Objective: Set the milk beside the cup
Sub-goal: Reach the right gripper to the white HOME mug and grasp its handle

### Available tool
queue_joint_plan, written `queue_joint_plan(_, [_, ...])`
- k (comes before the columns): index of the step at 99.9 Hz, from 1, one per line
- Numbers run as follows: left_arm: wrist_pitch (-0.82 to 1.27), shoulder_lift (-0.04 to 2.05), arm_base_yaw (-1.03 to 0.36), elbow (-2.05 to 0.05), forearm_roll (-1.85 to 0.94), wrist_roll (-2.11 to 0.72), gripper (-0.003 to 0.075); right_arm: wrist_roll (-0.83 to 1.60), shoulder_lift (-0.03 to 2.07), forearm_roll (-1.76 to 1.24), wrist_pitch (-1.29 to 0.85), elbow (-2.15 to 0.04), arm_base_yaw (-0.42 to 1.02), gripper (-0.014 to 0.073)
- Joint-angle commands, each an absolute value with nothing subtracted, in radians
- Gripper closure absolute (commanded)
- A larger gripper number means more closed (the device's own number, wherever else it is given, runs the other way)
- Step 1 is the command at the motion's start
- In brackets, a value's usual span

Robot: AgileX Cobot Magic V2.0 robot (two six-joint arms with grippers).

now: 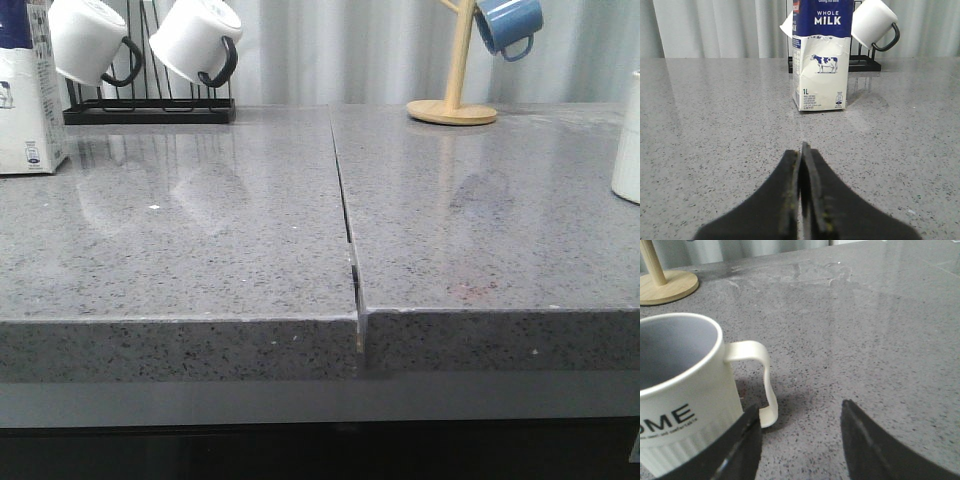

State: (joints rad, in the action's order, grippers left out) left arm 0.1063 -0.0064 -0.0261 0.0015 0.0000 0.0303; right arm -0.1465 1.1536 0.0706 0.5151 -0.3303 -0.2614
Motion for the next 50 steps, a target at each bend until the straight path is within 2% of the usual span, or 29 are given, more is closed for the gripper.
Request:
queue_joint_plan(1, [0.026, -0.037, -0.026, 0.044, -0.008, 0.035, 0.0741, -0.14, 1.184, 0.069, 0.635, -0.374, -0.262, 0.0211])
queue_joint_plan(50, [0.026, -0.037, -0.026, 0.044, -0.008, 0.035, 0.0741, -0.147, 1.396, 0.1, 0.639, -0.502, -0.239, 0.0211])
